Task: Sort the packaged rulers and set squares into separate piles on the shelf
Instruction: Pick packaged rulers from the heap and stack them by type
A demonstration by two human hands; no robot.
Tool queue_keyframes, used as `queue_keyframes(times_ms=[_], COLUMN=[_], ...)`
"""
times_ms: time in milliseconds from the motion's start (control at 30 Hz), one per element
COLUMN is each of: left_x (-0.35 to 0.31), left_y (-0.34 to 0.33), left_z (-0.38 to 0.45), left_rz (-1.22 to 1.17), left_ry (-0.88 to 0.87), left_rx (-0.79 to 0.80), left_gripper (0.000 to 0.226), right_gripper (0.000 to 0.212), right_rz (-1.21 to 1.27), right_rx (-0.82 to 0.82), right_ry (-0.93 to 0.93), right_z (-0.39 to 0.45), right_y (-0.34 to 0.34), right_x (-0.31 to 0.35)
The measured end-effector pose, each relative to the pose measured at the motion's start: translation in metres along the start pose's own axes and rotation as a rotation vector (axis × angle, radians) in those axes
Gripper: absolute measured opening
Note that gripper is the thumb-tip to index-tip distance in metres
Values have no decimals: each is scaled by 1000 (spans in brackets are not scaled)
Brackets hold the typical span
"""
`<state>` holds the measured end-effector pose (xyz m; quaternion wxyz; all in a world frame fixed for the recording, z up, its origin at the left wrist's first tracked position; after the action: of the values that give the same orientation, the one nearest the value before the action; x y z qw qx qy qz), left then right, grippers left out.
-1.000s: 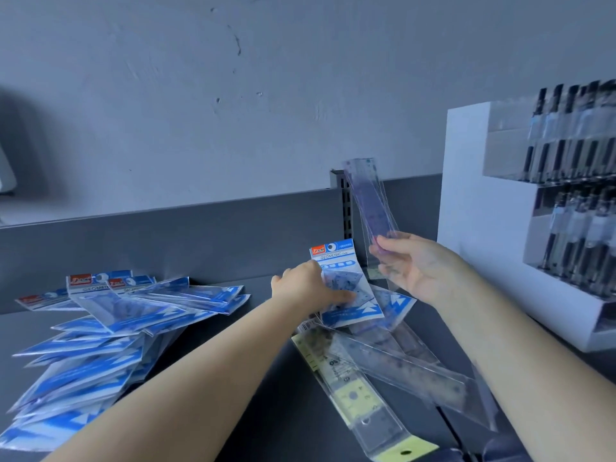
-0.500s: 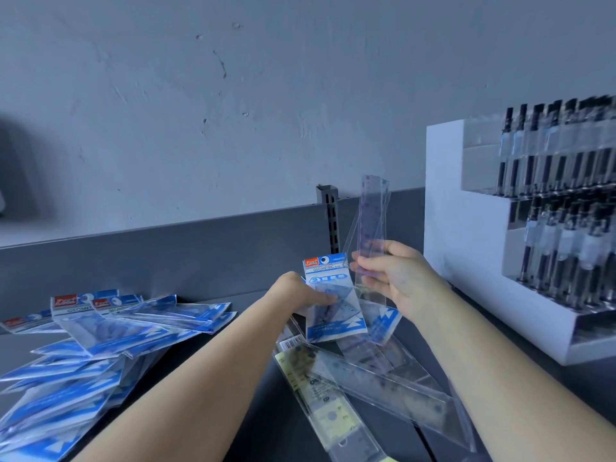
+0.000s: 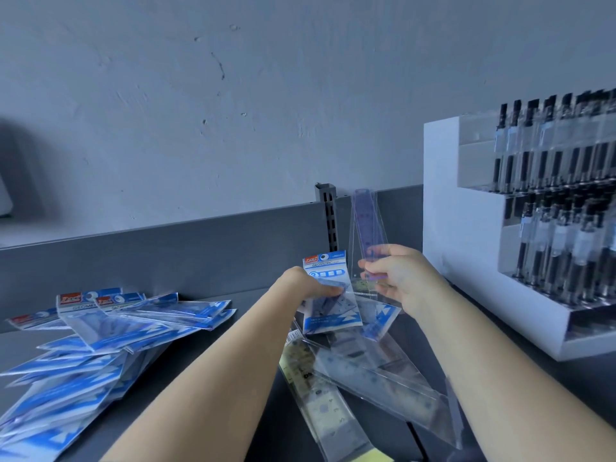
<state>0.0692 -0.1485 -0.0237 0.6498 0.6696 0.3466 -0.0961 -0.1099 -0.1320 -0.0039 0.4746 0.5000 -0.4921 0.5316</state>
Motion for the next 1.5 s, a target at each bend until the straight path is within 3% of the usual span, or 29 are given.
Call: queue_keyframes(times_ms=[167, 333, 533, 667, 900, 1167, 1267, 1333, 1400, 1500], left_x=[4, 3, -10, 13, 105, 190, 211, 221, 227, 223], left_y=[6, 9, 49, 103, 177, 230, 239, 242, 248, 252], left_z=[3, 3, -20, -49, -92, -104, -96, -92, -93, -104], left_rz=[-55, -386, -748, -746, -683, -684, -394, -228, -297, -543], left_ry=[35, 66, -122, -146, -35, 23, 54, 49, -36, -182], left_rx=[30, 14, -87, -227, -453, -577, -570, -574, -560, -380], left_gripper=[66, 17, 29, 26, 25, 22, 35, 29, 18, 22], right_gripper=[22, 22, 27, 24, 23, 31, 30, 29, 27, 23], right_rz=[-22, 4, 69, 40, -188, -93, -71, -71, -67, -48], right_rx=[36, 42, 91, 208, 369, 461, 461, 458, 454, 438], right_ry=[-8, 0, 109, 146, 165, 160, 146, 139, 136, 142], right_z=[1, 1, -7, -22, -62, -97, -101, -102, -104, -110], right_y=[-5, -7, -12, -25, -91, -190, -217, -233, -251, -282], right_x=[-1, -1, 17, 35, 57, 56, 52, 48, 46, 45])
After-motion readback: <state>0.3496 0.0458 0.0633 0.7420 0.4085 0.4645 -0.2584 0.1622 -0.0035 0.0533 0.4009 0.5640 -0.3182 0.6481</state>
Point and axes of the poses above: each hand's wrist, its own z-axis towards the middle knuckle, its own y-axis out of the back of the hand, x = y × z, the point moved 7 cm from there along z, towards the middle knuckle, and after that the axes turned 1 degree about y, right-handed, at the moved point
